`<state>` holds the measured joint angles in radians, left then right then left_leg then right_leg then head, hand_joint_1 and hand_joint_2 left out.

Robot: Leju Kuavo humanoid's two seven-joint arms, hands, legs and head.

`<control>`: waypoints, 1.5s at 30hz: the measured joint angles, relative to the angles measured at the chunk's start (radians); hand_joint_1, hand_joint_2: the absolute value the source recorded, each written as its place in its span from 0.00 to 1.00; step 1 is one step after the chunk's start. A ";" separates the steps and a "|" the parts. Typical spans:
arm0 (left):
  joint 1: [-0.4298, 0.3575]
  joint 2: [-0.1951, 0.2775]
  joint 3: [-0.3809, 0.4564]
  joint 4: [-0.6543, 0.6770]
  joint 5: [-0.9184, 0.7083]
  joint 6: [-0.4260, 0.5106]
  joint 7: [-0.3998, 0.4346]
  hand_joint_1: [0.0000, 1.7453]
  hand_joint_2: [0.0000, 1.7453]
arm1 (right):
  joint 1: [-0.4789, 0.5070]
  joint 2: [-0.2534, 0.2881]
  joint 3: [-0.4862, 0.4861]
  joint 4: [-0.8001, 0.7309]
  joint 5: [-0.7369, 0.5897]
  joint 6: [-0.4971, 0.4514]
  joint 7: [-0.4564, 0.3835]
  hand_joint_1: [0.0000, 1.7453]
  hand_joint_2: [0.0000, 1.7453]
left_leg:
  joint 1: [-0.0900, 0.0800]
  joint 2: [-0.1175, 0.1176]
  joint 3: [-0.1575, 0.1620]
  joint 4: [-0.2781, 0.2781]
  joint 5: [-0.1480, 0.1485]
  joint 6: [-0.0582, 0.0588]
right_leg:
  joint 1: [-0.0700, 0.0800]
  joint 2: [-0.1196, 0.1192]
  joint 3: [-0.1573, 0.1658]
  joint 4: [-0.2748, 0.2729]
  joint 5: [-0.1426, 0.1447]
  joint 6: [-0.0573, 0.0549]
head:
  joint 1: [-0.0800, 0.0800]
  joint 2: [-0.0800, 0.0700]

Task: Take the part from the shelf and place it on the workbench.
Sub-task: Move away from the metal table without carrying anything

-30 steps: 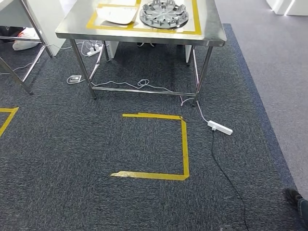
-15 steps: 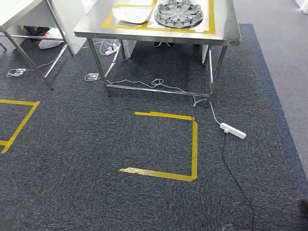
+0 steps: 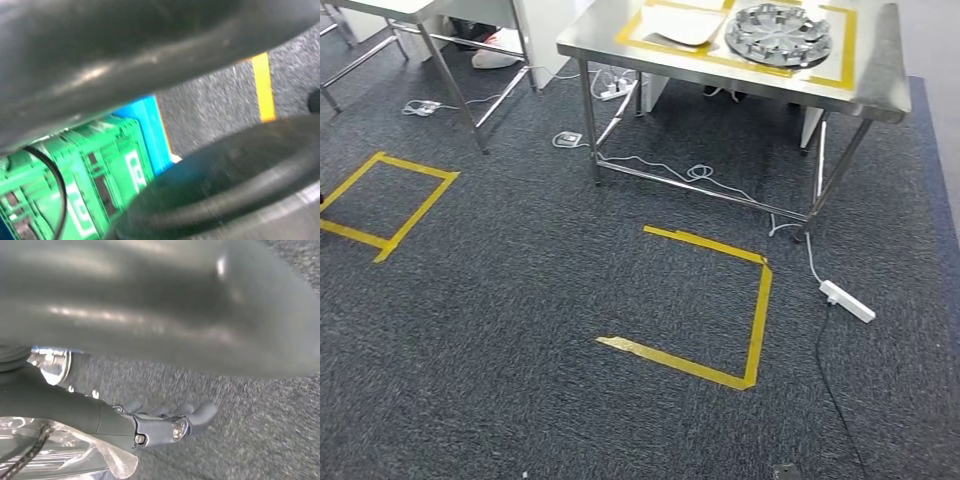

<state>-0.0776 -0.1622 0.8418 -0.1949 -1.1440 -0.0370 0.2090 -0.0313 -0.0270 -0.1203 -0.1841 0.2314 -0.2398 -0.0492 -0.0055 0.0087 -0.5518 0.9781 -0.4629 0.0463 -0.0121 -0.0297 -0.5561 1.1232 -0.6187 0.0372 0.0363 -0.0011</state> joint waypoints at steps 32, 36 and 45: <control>-0.002 -0.006 0.017 0.000 0.020 0.019 0.018 0.00 0.00 | -0.003 -0.002 0.061 0.000 0.132 -0.047 0.067 0.00 0.00 | 0.001 -0.016 -0.008 0.007 -0.001 -0.005 | 0.000 0.019 -0.048 0.111 -0.048 0.005 | -0.004 0.000; 0.000 -0.007 0.037 0.000 0.042 0.032 0.022 0.00 0.00 | -0.009 0.000 0.098 0.000 0.180 -0.047 0.081 0.00 0.00 | 0.001 -0.075 -0.006 0.013 -0.002 -0.006 | -0.003 0.043 -0.039 0.046 0.043 0.005 | -0.004 0.000; 0.001 -0.008 0.085 0.000 0.081 0.050 0.011 0.00 0.00 | -0.050 0.006 0.171 -0.014 0.253 -0.033 0.124 0.00 0.00 | 0.002 -0.063 -0.069 0.116 -0.051 -0.054 | -0.011 0.051 0.045 -0.132 0.105 -0.032 | -0.014 0.000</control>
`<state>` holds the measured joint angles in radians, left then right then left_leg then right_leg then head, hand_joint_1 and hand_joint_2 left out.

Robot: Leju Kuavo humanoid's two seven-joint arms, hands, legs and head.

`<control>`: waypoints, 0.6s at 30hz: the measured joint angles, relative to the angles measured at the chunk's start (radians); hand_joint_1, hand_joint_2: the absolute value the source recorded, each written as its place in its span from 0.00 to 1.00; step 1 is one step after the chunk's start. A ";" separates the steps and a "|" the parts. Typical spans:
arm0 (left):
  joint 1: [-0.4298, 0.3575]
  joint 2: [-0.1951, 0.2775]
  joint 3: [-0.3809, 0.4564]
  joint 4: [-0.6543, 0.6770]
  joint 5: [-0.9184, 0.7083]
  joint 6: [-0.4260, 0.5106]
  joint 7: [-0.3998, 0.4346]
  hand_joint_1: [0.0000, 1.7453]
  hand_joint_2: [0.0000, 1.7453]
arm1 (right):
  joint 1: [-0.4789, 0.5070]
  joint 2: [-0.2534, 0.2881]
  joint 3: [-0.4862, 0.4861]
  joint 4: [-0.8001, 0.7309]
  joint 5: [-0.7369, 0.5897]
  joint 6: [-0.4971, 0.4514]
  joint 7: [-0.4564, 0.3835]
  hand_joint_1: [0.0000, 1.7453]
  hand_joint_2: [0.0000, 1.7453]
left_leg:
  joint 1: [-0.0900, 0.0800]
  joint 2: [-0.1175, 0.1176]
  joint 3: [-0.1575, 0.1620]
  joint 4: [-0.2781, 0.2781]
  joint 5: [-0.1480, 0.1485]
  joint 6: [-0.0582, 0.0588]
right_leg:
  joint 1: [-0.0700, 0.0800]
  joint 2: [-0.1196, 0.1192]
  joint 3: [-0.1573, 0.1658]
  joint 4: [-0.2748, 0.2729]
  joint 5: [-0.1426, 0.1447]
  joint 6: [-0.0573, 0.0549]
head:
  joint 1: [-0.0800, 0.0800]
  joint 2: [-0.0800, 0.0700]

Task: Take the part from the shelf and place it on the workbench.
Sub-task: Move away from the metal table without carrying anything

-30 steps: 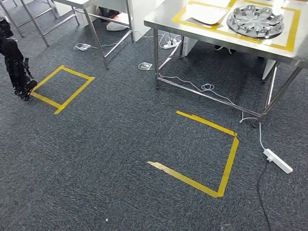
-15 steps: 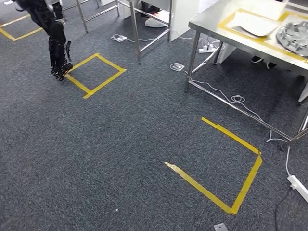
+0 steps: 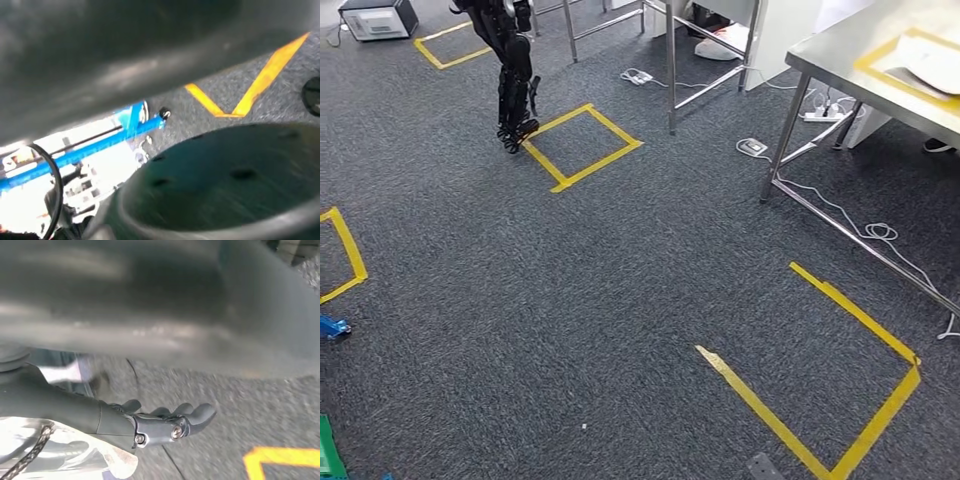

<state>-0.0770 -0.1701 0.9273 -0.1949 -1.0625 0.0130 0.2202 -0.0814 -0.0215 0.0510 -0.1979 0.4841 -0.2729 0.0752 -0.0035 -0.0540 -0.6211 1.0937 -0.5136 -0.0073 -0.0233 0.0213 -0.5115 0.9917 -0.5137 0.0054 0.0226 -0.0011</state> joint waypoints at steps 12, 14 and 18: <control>-0.002 -0.001 0.029 0.000 0.015 0.001 -0.016 0.00 0.00 | -0.031 0.001 0.045 -0.010 0.049 0.022 0.020 0.00 0.00 | -0.005 0.125 0.039 -0.075 0.040 0.013 | 0.013 -0.144 0.026 -0.002 -0.028 0.027 | -0.002 0.000; 0.000 0.000 0.035 0.000 0.020 0.003 -0.022 0.00 0.00 | -0.039 0.003 0.058 -0.016 0.063 0.037 0.024 0.00 0.00 | -0.004 0.103 0.038 -0.078 0.042 0.025 | 0.010 -0.137 0.026 0.001 -0.040 0.038 | 0.000 0.000; -0.004 0.001 0.044 0.000 0.029 0.008 -0.028 0.00 0.00 | -0.045 0.010 0.084 -0.020 0.095 0.056 0.033 0.00 0.00 | -0.005 0.056 0.038 -0.082 0.045 0.045 | 0.007 -0.038 -0.076 0.210 -0.143 0.039 | 0.005 0.000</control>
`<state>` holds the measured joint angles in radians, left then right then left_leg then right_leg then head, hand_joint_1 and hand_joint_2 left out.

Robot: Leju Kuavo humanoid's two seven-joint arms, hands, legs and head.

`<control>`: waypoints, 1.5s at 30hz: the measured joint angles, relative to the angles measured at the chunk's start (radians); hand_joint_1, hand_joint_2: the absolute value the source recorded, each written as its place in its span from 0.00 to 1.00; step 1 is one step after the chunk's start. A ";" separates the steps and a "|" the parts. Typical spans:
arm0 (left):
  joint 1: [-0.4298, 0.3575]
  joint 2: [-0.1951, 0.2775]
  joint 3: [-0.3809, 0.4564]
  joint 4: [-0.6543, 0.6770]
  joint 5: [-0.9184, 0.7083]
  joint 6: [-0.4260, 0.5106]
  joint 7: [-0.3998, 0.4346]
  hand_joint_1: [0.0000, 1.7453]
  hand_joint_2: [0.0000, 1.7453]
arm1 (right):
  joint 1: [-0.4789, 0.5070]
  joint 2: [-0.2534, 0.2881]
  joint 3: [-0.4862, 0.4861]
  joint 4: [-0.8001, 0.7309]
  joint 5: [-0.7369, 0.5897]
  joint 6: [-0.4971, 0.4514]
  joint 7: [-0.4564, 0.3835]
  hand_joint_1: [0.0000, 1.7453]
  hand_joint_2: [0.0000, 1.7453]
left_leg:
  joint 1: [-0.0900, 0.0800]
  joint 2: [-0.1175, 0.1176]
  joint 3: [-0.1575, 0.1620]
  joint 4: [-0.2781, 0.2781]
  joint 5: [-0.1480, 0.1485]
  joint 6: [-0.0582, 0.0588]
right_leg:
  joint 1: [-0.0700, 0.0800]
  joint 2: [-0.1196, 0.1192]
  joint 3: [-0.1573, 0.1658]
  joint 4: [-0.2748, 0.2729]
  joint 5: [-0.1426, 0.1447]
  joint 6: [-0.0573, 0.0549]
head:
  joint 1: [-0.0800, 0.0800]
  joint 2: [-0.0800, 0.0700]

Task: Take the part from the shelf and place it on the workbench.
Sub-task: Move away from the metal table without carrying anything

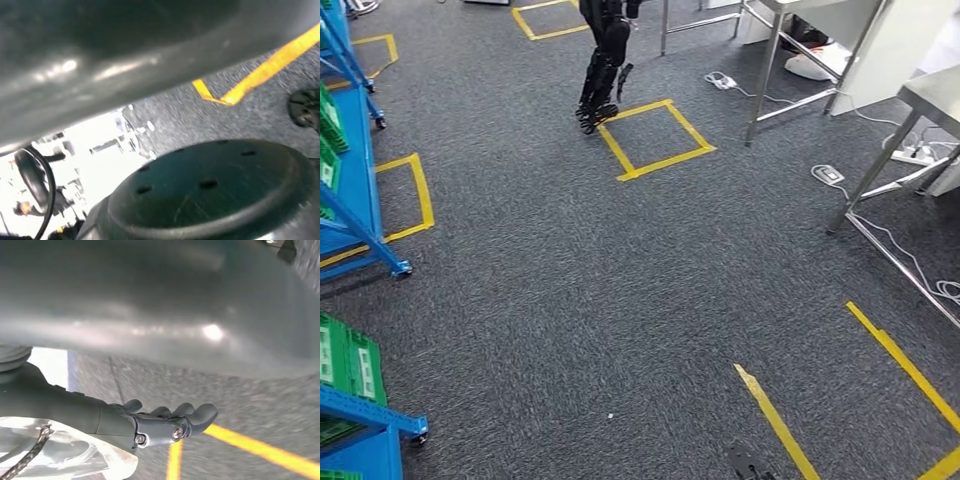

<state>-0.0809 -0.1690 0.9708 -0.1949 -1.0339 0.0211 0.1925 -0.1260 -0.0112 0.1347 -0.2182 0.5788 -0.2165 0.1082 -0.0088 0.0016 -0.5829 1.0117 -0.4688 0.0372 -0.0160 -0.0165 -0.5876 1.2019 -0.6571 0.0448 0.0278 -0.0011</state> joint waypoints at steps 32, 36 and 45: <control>0.004 -0.002 0.063 0.000 0.037 0.011 -0.007 0.00 0.00 | 0.026 0.031 0.034 -0.004 0.021 -0.035 -0.033 0.00 0.00 | 0.010 -0.029 0.008 -0.008 0.007 -0.008 | 0.006 0.014 -0.055 0.085 -0.020 -0.002 | 0.001 0.000; 0.004 -0.002 0.063 0.000 0.037 0.011 -0.008 0.00 0.00 | 0.030 0.031 0.034 -0.003 0.021 -0.036 -0.033 0.00 0.00 | 0.010 -0.085 0.013 -0.006 0.004 -0.013 | 0.001 0.051 -0.011 -0.071 0.107 -0.007 | 0.001 0.000; 0.006 -0.001 0.063 0.000 0.038 0.014 -0.015 0.00 0.00 | 0.033 0.036 0.034 -0.003 0.029 -0.042 -0.035 0.00 0.00 | 0.012 -0.034 -0.065 0.136 -0.075 -0.060 | 0.000 0.036 0.055 -0.202 0.145 -0.047 | -0.006 0.000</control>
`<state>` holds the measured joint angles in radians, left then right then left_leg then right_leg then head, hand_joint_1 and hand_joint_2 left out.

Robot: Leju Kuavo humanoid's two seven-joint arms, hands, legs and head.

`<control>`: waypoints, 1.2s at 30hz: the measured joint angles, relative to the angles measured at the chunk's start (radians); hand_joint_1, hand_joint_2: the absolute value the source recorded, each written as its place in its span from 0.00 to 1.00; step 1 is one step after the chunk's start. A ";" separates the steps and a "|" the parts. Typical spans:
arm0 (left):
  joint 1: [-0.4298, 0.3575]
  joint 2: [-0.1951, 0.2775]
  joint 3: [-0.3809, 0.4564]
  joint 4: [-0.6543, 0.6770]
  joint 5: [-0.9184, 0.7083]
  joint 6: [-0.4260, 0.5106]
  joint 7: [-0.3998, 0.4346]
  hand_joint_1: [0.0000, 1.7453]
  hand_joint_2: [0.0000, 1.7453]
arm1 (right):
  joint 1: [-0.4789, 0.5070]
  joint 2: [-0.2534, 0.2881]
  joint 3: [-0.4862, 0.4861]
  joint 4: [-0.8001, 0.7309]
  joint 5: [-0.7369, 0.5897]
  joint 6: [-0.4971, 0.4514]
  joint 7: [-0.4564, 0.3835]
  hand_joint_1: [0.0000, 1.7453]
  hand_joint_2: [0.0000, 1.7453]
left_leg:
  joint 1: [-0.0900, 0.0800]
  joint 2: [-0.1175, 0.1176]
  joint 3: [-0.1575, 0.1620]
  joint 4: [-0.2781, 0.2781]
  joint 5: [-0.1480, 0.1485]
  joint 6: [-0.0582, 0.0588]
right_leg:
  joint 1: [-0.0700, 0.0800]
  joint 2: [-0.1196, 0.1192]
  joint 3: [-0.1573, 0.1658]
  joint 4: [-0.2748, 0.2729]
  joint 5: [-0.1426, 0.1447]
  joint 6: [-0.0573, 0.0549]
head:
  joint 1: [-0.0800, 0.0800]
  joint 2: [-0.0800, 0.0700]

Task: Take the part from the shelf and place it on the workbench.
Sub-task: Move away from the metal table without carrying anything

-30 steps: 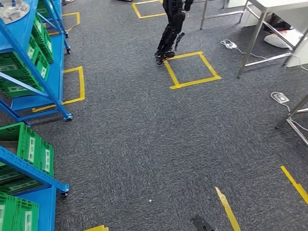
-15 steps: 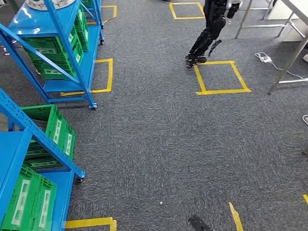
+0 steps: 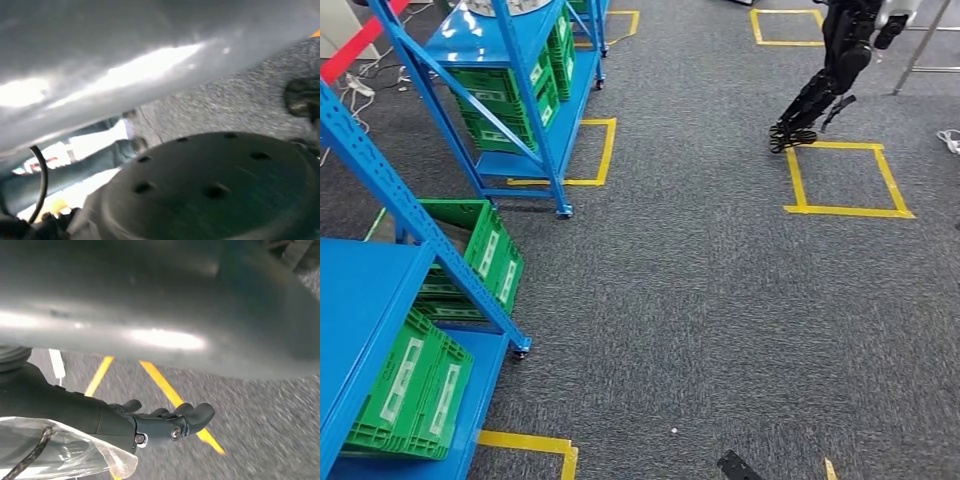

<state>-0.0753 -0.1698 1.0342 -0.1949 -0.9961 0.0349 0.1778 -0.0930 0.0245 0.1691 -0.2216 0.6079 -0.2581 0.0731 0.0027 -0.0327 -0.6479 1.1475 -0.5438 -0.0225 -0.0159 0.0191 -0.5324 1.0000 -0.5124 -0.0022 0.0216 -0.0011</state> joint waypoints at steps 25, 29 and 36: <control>-0.003 -0.003 0.018 0.000 -0.003 0.016 0.017 0.00 0.00 | -0.022 0.050 0.049 -0.025 0.024 0.037 0.052 0.00 0.00 | 0.002 -0.082 0.078 -0.139 0.081 0.019 | -0.005 0.057 -0.002 0.017 -0.013 0.039 | 0.009 0.000; 0.002 0.000 0.018 0.000 -0.016 0.005 0.016 0.00 0.00 | -0.027 0.052 0.051 -0.028 0.002 0.123 0.052 0.00 0.00 | 0.003 -0.053 0.052 -0.095 0.056 0.001 | -0.004 0.015 0.004 0.009 -0.008 0.011 | 0.004 0.000; 0.001 0.001 0.013 0.000 -0.041 -0.014 0.011 0.00 0.00 | -0.032 0.041 0.056 -0.028 -0.035 0.309 0.042 0.00 0.00 | 0.001 0.033 -0.028 0.079 0.016 0.004 | 0.011 -0.082 0.015 0.007 -0.020 -0.008 | -0.002 0.000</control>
<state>-0.0741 -0.1692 1.0476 -0.1949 -1.0372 0.0210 0.1883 -0.1251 0.0660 0.2250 -0.2496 0.5724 0.0508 0.1156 0.0033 0.0005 -0.6755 1.2263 -0.5282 -0.0180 -0.0044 -0.0626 -0.5173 1.0073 -0.5325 -0.0098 0.0192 -0.0011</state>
